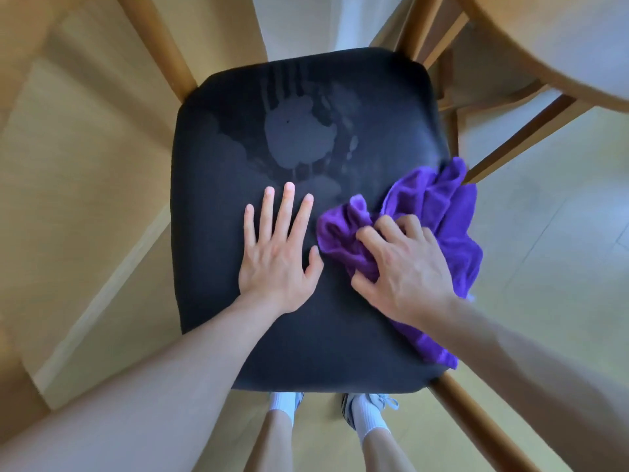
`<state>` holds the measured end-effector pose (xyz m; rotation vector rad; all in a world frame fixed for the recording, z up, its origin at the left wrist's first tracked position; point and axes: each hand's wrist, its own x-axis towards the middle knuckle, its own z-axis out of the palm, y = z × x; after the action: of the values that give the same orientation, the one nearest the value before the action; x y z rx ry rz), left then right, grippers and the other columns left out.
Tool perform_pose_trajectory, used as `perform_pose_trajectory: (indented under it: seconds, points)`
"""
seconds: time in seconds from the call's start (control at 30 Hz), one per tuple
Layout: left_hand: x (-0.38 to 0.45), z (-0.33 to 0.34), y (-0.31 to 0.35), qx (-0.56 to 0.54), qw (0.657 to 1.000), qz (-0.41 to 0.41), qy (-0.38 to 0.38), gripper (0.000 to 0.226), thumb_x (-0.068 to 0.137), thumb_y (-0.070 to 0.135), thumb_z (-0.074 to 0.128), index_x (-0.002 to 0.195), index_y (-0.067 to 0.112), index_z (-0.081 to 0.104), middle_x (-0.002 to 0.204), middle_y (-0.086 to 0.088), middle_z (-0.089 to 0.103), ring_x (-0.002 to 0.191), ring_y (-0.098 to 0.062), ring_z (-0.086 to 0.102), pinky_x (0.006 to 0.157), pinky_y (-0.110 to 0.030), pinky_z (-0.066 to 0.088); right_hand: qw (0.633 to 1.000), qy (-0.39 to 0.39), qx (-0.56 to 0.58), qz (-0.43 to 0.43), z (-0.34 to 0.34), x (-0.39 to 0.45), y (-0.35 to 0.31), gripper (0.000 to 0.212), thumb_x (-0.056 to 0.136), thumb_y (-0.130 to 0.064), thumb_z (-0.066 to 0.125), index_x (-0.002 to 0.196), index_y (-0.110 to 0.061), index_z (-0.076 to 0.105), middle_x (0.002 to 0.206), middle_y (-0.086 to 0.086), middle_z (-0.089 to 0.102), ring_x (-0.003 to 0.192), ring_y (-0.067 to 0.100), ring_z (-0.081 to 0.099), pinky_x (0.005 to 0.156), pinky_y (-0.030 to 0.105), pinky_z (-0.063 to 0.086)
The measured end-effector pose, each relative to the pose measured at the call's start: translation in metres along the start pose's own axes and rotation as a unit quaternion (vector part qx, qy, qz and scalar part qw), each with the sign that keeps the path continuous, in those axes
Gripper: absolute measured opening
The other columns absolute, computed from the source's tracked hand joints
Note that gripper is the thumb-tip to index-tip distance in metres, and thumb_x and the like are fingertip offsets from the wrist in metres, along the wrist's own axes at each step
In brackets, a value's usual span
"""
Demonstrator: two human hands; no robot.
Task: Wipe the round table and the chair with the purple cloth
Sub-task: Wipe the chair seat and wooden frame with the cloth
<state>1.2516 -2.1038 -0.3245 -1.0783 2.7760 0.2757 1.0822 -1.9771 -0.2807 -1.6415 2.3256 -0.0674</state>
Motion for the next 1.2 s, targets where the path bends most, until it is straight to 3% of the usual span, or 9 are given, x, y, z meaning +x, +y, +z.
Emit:
perform_pose_trajectory:
  seconds: [0.13, 0.3, 0.43, 0.53, 0.6, 0.73, 0.87, 1.1, 1.2]
  points:
    - [0.0, 0.003, 0.0, 0.011, 1.0, 0.002, 0.005, 0.08, 0.093, 0.046, 0.033, 0.166, 0.021, 0.01, 0.174, -0.007, -0.001, 0.16, -0.034, -0.002, 0.126, -0.061, 0.009, 0.997, -0.05, 0.032, -0.043, -0.007, -0.023, 0.011, 0.044, 0.072, -0.054, 0.053, 0.096, -0.019, 0.063, 0.089, -0.003, 0.055, 0.087, 0.029, 0.05, 0.074, 0.041, 0.046]
    - [0.002, 0.005, 0.0, 0.025, 1.0, -0.001, 0.008, 0.083, 0.089, 0.044, 0.036, 0.165, 0.021, 0.013, 0.174, -0.007, -0.001, 0.16, -0.034, -0.002, 0.126, -0.061, 0.01, 0.97, 0.113, 0.201, 0.082, -0.032, 0.023, 0.009, 0.036, 0.075, -0.047, 0.055, 0.093, -0.016, 0.059, 0.093, -0.001, 0.056, 0.089, 0.024, 0.044, 0.079, 0.035, 0.04]
    - [0.001, 0.008, 0.0, 0.023, 1.0, -0.001, 0.017, 0.083, 0.088, 0.045, 0.041, 0.164, 0.02, 0.018, 0.173, -0.008, 0.004, 0.16, -0.034, 0.0, 0.125, -0.061, 0.01, 0.952, 0.199, 0.209, 0.101, -0.045, 0.091, 0.004, 0.039, 0.082, -0.048, 0.053, 0.107, -0.019, 0.057, 0.111, 0.002, 0.055, 0.103, 0.028, 0.046, 0.085, 0.04, 0.042]
    - [0.001, 0.009, 0.0, 0.027, 0.999, 0.002, 0.019, 0.084, 0.087, 0.044, 0.042, 0.164, 0.02, 0.017, 0.173, -0.008, 0.004, 0.159, -0.035, 0.001, 0.125, -0.061, 0.011, 0.978, 0.136, 0.135, 0.087, -0.037, 0.137, 0.008, 0.054, 0.087, -0.054, 0.048, 0.133, -0.026, 0.054, 0.139, 0.002, 0.049, 0.128, 0.033, 0.042, 0.102, 0.047, 0.036]
    - [0.001, 0.008, 0.0, 0.029, 0.999, 0.003, 0.018, 0.085, 0.087, 0.044, 0.041, 0.165, 0.021, 0.015, 0.173, -0.008, 0.004, 0.159, -0.035, 0.001, 0.125, -0.061, 0.01, 0.991, 0.081, 0.064, 0.079, -0.023, 0.149, 0.01, 0.059, 0.089, -0.057, 0.046, 0.14, -0.028, 0.048, 0.147, 0.003, 0.043, 0.135, 0.036, 0.036, 0.107, 0.052, 0.032]
    - [0.002, 0.009, 0.0, 0.038, 0.999, 0.002, 0.019, 0.086, 0.087, 0.044, 0.04, 0.165, 0.02, 0.014, 0.174, -0.009, 0.002, 0.159, -0.036, 0.0, 0.125, -0.062, 0.011, 0.993, 0.086, 0.023, 0.072, -0.017, 0.149, 0.006, 0.052, 0.082, -0.055, 0.047, 0.122, -0.021, 0.052, 0.128, 0.01, 0.049, 0.116, 0.038, 0.045, 0.087, 0.049, 0.04]
    - [0.001, 0.009, -0.001, 0.04, 0.999, 0.004, 0.02, 0.084, 0.087, 0.043, 0.039, 0.164, 0.017, 0.016, 0.173, -0.009, 0.002, 0.159, -0.035, 0.0, 0.125, -0.062, 0.009, 0.996, 0.077, 0.036, 0.02, -0.01, 0.109, -0.002, 0.042, 0.076, -0.052, 0.051, 0.097, -0.017, 0.054, 0.103, 0.006, 0.052, 0.093, 0.032, 0.049, 0.07, 0.039, 0.034]
    - [0.001, 0.008, -0.002, 0.035, 0.999, 0.007, 0.015, 0.085, 0.089, 0.043, 0.035, 0.166, 0.017, 0.009, 0.174, -0.009, 0.0, 0.159, -0.035, -0.004, 0.126, -0.061, 0.007, 0.996, -0.007, 0.07, -0.063, 0.003, -0.013, 0.006, 0.039, 0.068, -0.05, 0.057, 0.085, -0.016, 0.062, 0.085, -0.002, 0.051, 0.077, 0.026, 0.051, 0.066, 0.036, 0.041]
    - [0.0, 0.009, -0.001, 0.029, 0.999, 0.004, 0.025, 0.085, 0.089, 0.043, 0.036, 0.165, 0.018, 0.011, 0.174, -0.009, 0.002, 0.159, -0.035, -0.001, 0.126, -0.061, 0.007, 0.992, 0.009, 0.127, -0.003, -0.005, -0.024, 0.023, 0.034, 0.067, -0.049, 0.055, 0.082, -0.018, 0.06, 0.081, -0.006, 0.052, 0.077, 0.022, 0.052, 0.064, 0.034, 0.043]
